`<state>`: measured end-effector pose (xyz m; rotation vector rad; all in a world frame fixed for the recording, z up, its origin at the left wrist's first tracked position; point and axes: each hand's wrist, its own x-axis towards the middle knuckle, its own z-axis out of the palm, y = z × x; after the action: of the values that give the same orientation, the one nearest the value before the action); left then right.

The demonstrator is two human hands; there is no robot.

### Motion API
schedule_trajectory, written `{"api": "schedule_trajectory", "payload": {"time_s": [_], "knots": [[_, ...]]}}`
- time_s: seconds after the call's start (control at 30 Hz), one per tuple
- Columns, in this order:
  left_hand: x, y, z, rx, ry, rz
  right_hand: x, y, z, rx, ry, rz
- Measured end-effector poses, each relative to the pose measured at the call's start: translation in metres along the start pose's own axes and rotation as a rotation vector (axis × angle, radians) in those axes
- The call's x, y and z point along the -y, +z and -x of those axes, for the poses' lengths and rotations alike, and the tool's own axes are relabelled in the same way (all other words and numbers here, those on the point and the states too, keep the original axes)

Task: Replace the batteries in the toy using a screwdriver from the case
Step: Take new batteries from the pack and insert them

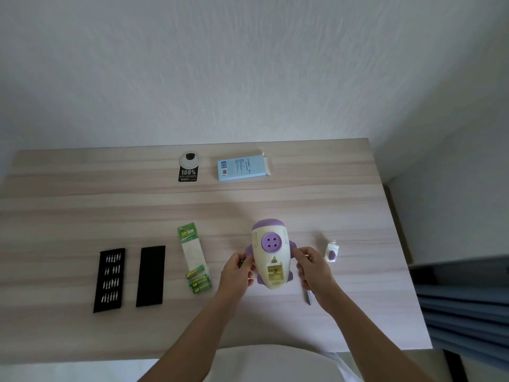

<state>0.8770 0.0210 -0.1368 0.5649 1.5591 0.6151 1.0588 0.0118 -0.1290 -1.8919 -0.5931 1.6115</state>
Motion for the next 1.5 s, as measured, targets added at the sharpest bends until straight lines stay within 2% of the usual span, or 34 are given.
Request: {"api": "schedule_trajectory", "payload": {"time_s": [0.23, 0.4, 0.73, 0.93, 1.17, 1.4, 1.5], "knots": [[-0.001, 0.003, 0.003, 0.008, 0.018, -0.015, -0.012, -0.019, 0.015, -0.034, -0.045, -0.056], [-0.003, 0.004, 0.006, 0.0, 0.023, -0.038, -0.018, -0.028, 0.032, 0.006, -0.164, -0.164], [0.001, -0.002, 0.015, -0.032, 0.033, -0.038, -0.019, -0.027, 0.051, 0.059, -0.305, 0.096], [0.009, -0.013, 0.027, -0.113, 0.008, 0.012, -0.022, -0.028, 0.059, 0.084, -0.345, 0.067], [0.012, -0.033, 0.058, -0.077, 0.109, 0.057, -0.022, -0.028, 0.065, 0.115, -0.379, 0.116], [-0.001, -0.031, 0.088, -0.026, 0.277, -0.099, -0.012, -0.02, 0.075, 0.15, -0.401, 0.116], [-0.007, -0.027, 0.091, -0.02, 0.304, -0.077, -0.011, -0.016, 0.077, 0.132, -0.395, 0.114]]}}
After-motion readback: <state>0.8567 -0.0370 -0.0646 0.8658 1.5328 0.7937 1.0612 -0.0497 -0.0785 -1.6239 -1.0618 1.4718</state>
